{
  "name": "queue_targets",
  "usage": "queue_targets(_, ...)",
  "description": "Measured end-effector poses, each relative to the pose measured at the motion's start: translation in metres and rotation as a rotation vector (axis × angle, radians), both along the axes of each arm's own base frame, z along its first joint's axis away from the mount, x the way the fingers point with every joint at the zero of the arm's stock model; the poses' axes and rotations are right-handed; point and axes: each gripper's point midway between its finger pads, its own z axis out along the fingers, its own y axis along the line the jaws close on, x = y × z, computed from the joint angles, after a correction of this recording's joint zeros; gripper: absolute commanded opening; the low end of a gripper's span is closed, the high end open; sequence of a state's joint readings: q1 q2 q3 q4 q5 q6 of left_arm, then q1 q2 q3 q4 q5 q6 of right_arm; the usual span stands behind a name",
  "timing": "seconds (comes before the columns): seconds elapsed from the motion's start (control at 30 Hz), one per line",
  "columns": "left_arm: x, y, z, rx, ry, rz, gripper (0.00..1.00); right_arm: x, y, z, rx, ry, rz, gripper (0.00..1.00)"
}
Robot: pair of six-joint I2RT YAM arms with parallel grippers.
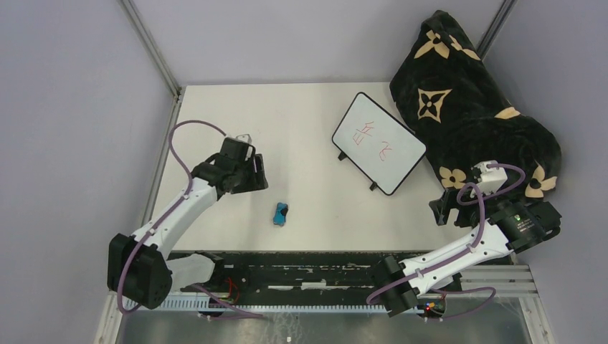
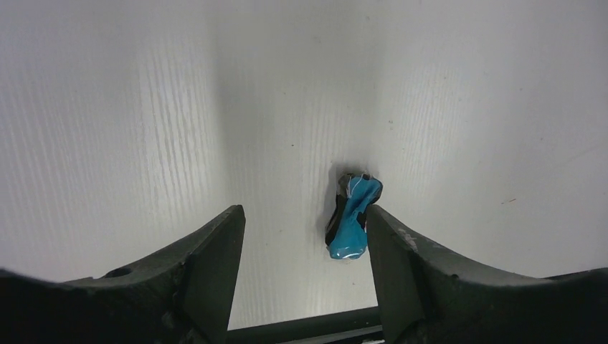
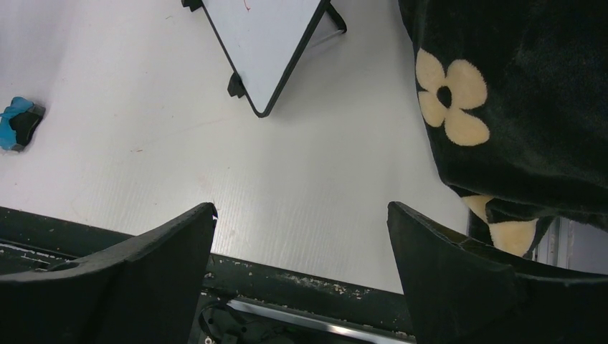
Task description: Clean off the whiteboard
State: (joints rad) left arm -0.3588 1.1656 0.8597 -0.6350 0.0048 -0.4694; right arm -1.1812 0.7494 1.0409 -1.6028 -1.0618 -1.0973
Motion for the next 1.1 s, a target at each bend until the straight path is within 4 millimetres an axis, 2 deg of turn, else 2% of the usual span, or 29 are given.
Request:
queue_targets(0.1, 0.002, -0.003, -0.001, 0.082, 0.004, -0.025, 0.69, 0.0, 0.0, 0.0, 0.001, 0.0, 0.0, 0.98)
queue_targets(0.23, -0.006, -0.014, -0.009, 0.197, 0.018, -0.085, 0.69, 0.0, -0.001, 0.0, 0.006, 0.003, 0.0, 0.97)
queue_targets(0.5, -0.028, -0.041, -0.05, 0.385, 0.107, -0.233, 0.68, 0.001, -0.004, -0.002, 0.007, 0.005, 0.011, 0.96)
queue_targets(0.9, -0.031, -0.057, -0.057, 0.386, 0.087, -0.279, 0.65, 0.002, -0.005, -0.002, 0.003, 0.004, 0.015, 0.96)
queue_targets(1.1, -0.039, -0.066, -0.07, 0.363, 0.099, -0.3, 0.63, 0.002, -0.005, -0.002, 0.003, 0.004, 0.015, 0.96)
